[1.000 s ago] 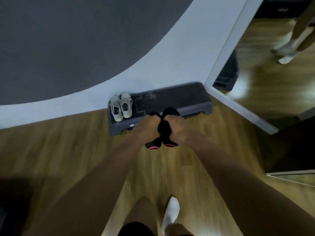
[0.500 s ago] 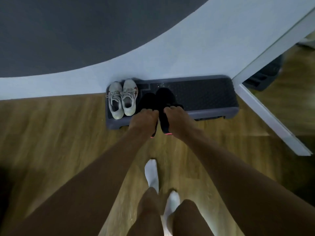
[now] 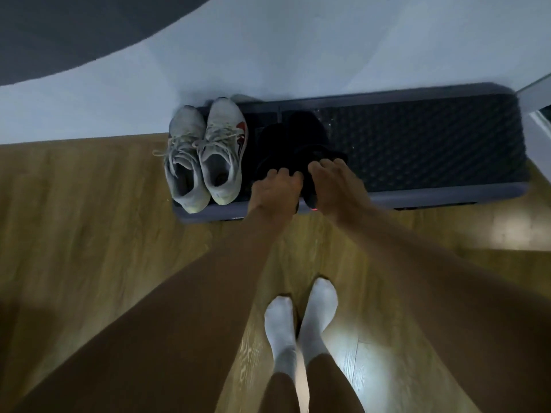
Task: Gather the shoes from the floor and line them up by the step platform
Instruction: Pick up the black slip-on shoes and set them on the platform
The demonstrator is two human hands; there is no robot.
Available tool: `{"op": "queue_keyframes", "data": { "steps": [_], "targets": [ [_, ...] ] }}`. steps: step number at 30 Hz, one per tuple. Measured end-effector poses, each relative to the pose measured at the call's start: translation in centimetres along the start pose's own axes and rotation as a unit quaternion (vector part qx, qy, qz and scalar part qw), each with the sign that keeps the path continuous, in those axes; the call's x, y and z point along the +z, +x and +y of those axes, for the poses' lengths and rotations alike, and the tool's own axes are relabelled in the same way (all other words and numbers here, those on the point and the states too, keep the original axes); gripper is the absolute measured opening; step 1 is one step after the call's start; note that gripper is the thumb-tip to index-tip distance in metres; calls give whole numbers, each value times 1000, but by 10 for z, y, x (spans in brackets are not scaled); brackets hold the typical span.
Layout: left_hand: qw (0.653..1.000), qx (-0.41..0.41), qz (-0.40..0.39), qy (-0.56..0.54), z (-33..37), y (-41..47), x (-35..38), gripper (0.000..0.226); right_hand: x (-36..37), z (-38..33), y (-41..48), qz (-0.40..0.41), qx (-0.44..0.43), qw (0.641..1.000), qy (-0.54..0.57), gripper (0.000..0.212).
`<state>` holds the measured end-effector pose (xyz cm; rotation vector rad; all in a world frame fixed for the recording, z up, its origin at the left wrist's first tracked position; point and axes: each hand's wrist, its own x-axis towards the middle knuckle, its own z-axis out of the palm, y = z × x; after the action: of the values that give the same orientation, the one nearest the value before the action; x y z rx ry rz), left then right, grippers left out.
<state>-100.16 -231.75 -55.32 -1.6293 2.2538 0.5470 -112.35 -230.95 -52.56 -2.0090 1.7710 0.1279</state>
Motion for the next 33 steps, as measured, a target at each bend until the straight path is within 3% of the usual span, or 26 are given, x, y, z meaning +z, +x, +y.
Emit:
{"op": "queue_keyframes", "data": {
  "steps": [7,16,22,28,33],
  "targets": [
    [1000,-23,-13,17,-21,57,36,43,39,15,54,8,11,1000,-7,27],
    [997,-57,-33,26,-30,72,61,43,77,23,70,-126,9,992,-23,27],
    [996,-18,-59,-66,-33,65,60,34,69,14,63,-127,41,991,-25,33],
    [996,4,-32,-84,-19,37,3,33,13,8,25,-85,62,994,7,33],
    [999,47,-6,-16,21,-12,-118,50,-93,7,-51,-4,149,989,-2,45]
  ]
}}
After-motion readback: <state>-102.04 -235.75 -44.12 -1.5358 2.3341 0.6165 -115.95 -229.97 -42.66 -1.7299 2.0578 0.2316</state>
